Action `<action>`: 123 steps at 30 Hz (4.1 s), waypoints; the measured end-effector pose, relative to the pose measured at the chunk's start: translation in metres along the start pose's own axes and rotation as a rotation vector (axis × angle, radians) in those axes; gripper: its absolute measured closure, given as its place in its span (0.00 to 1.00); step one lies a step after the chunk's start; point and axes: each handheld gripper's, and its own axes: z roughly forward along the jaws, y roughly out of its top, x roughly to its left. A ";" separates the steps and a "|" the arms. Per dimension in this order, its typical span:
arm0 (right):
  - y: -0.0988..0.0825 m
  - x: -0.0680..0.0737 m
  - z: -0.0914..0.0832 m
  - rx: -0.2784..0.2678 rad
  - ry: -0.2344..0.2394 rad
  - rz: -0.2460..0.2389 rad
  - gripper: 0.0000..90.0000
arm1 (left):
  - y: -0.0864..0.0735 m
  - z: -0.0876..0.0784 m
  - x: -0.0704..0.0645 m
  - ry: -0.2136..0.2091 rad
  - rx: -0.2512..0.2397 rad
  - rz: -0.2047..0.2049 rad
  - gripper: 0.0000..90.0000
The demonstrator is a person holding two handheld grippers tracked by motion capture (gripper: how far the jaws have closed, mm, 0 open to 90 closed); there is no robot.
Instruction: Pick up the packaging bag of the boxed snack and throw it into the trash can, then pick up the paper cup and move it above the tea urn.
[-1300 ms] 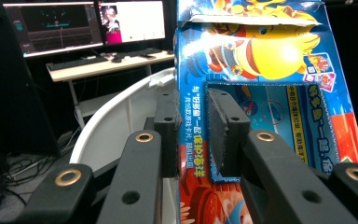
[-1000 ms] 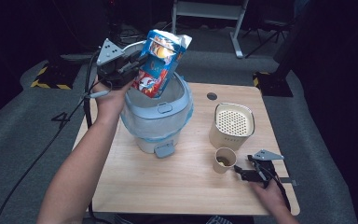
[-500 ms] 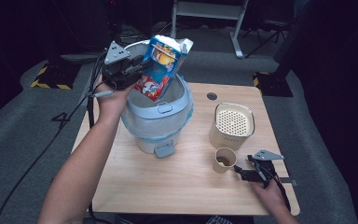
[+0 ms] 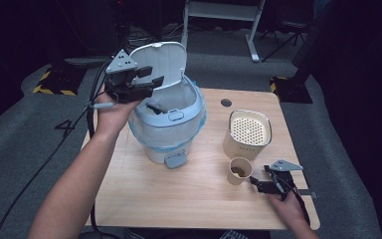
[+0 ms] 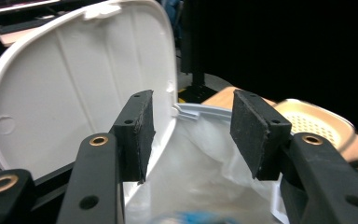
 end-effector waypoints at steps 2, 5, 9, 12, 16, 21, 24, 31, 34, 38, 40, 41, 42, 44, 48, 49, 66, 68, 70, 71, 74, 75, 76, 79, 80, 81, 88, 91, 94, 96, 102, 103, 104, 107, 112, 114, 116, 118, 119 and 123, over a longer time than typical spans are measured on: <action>0.000 0.000 0.000 0.000 0.000 0.000 0.21 | -0.001 -0.005 -0.003 -0.021 0.002 0.013 0.55; 0.000 0.000 0.000 0.000 0.000 0.000 0.21 | -0.004 -0.012 -0.007 -0.047 0.007 0.026 0.55; 0.000 0.000 0.000 0.000 0.000 0.000 0.21 | -0.008 -0.024 -0.015 -0.083 0.004 0.040 0.55; 0.000 0.000 0.000 0.000 -0.001 -0.001 0.21 | -0.012 -0.032 -0.020 -0.100 0.006 0.063 0.55; 0.000 0.000 0.000 0.000 0.000 0.000 0.21 | -0.021 -0.038 -0.024 -0.122 0.020 0.074 0.55; 0.000 0.000 0.000 0.000 0.000 0.000 0.21 | -0.036 -0.047 -0.030 -0.145 0.027 0.075 0.54; 0.000 0.000 0.000 0.000 0.000 0.000 0.21 | -0.047 -0.051 -0.032 -0.156 0.033 0.065 0.54; 0.000 0.000 0.000 0.000 0.000 0.000 0.21 | -0.078 -0.054 -0.040 -0.134 0.085 0.069 0.54; 0.000 0.001 0.000 0.000 -0.012 0.011 0.21 | -0.092 -0.054 -0.043 -0.144 0.102 0.064 0.55; 0.000 0.001 0.000 0.001 -0.012 0.010 0.21 | -0.110 -0.055 -0.047 -0.160 0.117 0.037 0.55; 0.000 0.001 0.000 0.000 -0.013 0.010 0.21 | -0.119 -0.054 -0.049 -0.163 0.129 0.027 0.55; 0.000 0.001 0.000 0.001 -0.014 0.009 0.21 | -0.123 -0.053 -0.049 -0.168 0.135 0.022 0.55; 0.000 0.001 0.000 0.001 -0.014 0.010 0.21 | -0.128 -0.052 -0.050 -0.174 0.137 0.014 0.55; 0.000 0.001 0.000 0.001 -0.014 0.010 0.21 | -0.136 -0.050 -0.051 -0.177 0.145 0.008 0.55; 0.000 0.001 0.000 0.001 -0.012 0.013 0.21 | -0.151 -0.045 -0.052 -0.187 0.147 -0.011 0.55; 0.000 0.001 0.000 0.002 -0.010 0.009 0.20 | -0.156 -0.044 -0.052 -0.188 0.147 -0.020 0.55; -0.003 0.000 -0.004 0.003 -0.017 0.003 0.19 | -0.211 -0.013 -0.053 -0.180 0.308 -0.069 0.55; -0.004 0.001 -0.004 0.001 -0.013 0.007 0.22 | -0.216 -0.010 -0.053 -0.182 0.334 -0.069 0.55; -0.005 0.002 -0.005 0.000 -0.012 0.012 0.22 | -0.221 -0.008 -0.054 -0.177 0.360 -0.067 0.55; -0.005 0.003 -0.006 0.000 -0.009 0.010 0.22 | -0.223 -0.006 -0.054 -0.176 0.381 -0.062 0.55; -0.006 0.003 -0.007 0.002 0.005 -0.002 0.21 | -0.230 -0.005 -0.056 -0.156 0.421 -0.048 0.55; -0.006 0.003 -0.007 0.006 0.011 -0.007 0.21 | -0.233 -0.004 -0.056 -0.162 0.430 -0.056 0.55; -0.006 0.003 -0.008 0.009 0.014 -0.009 0.21 | -0.236 -0.003 -0.057 -0.159 0.450 -0.048 0.55; -0.006 0.003 -0.010 0.021 0.028 -0.020 0.21 | -0.246 0.001 -0.059 -0.138 0.507 -0.019 0.55; -0.006 0.003 -0.010 0.021 0.031 -0.026 0.21 | -0.248 0.002 -0.060 -0.136 0.517 -0.015 0.55; -0.006 0.003 -0.011 0.023 0.033 -0.031 0.21 | -0.251 0.003 -0.060 -0.130 0.530 -0.009 0.54; -0.002 0.008 -0.019 0.030 0.068 -0.093 0.21 | -0.259 0.007 -0.053 -0.104 0.562 -0.040 0.53; -0.003 0.012 -0.022 0.011 0.099 -0.102 0.18 | -0.262 0.008 -0.050 -0.098 0.562 -0.053 0.51; -0.002 0.015 -0.026 -0.026 0.122 -0.113 0.17 | -0.264 0.009 -0.048 -0.094 0.546 -0.043 0.49; -0.001 0.017 -0.029 -0.046 0.147 -0.119 0.19 | -0.267 0.008 -0.047 -0.097 0.521 -0.042 0.46; 0.006 0.031 -0.030 -0.114 0.210 -0.167 0.18 | -0.275 0.009 -0.044 -0.112 0.455 -0.024 0.36; 0.007 0.032 -0.030 -0.132 0.216 -0.169 0.18 | -0.275 0.009 -0.044 -0.111 0.455 -0.022 0.36; 0.008 0.033 -0.029 -0.143 0.217 -0.169 0.18 | -0.275 0.009 -0.044 -0.111 0.456 -0.021 0.36; 0.014 0.036 -0.021 -0.153 0.219 -0.154 0.18 | -0.275 0.009 -0.044 -0.110 0.456 -0.023 0.35; 0.019 0.043 -0.006 -0.149 0.195 -0.174 0.18 | -0.275 0.008 -0.045 -0.092 0.457 -0.035 0.34; 0.021 0.046 -0.001 -0.156 0.197 -0.174 0.18 | -0.276 0.008 -0.045 -0.097 0.458 -0.042 0.34; 0.022 0.048 0.002 -0.156 0.195 -0.181 0.19 | -0.276 0.007 -0.044 -0.103 0.457 -0.033 0.34; 0.023 0.050 0.005 -0.156 0.190 -0.187 0.20 | -0.276 0.007 -0.043 -0.107 0.457 -0.032 0.34; 0.023 0.050 0.007 -0.154 0.195 -0.183 0.21 | -0.276 0.007 -0.043 -0.107 0.458 -0.030 0.34; 0.024 0.049 0.011 -0.169 0.219 -0.159 0.22 | -0.275 0.009 -0.043 -0.104 0.462 -0.032 0.32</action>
